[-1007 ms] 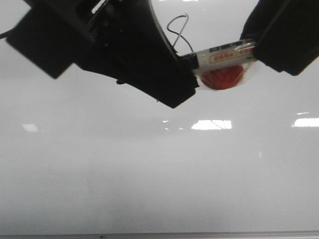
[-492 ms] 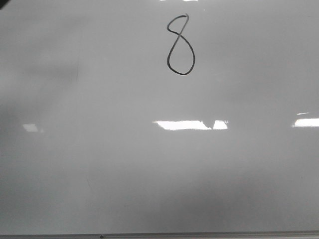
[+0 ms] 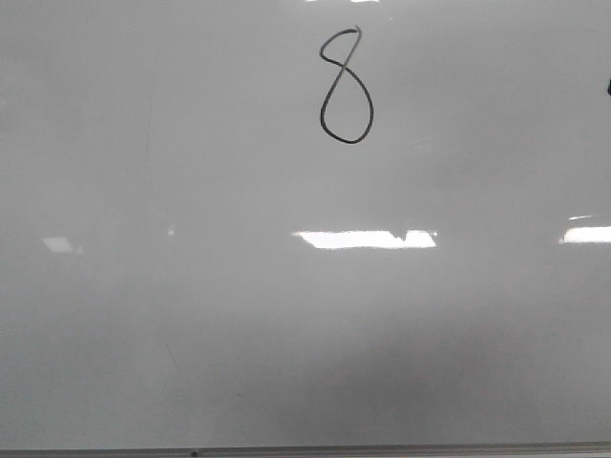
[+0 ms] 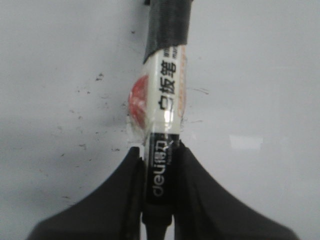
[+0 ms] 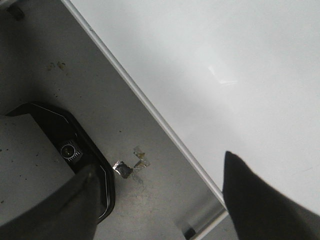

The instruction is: Write number 8 on whiteboard

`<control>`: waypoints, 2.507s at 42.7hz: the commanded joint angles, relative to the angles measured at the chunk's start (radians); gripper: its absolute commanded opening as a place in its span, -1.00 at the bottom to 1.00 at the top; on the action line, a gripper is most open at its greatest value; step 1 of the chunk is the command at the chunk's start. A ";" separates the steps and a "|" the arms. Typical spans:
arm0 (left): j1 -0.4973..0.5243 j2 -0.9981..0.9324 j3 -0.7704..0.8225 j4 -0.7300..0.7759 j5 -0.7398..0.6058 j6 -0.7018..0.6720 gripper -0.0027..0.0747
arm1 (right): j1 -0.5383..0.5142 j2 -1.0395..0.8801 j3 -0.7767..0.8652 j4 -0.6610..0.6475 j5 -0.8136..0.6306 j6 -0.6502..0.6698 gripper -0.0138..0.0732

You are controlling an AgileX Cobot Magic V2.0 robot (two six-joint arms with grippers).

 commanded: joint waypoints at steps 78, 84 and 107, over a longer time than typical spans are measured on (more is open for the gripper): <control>-0.346 -0.415 -0.092 0.032 0.398 0.071 0.34 | -0.005 -0.435 0.132 -0.265 -0.128 0.592 0.56; -0.339 -0.544 -0.026 0.042 0.421 -0.005 0.34 | -0.005 -0.497 0.149 -0.327 -0.084 0.592 0.56; -0.339 -0.628 0.025 0.042 0.372 -0.031 -0.10 | -0.005 -0.517 0.149 -0.337 -0.055 0.592 -0.01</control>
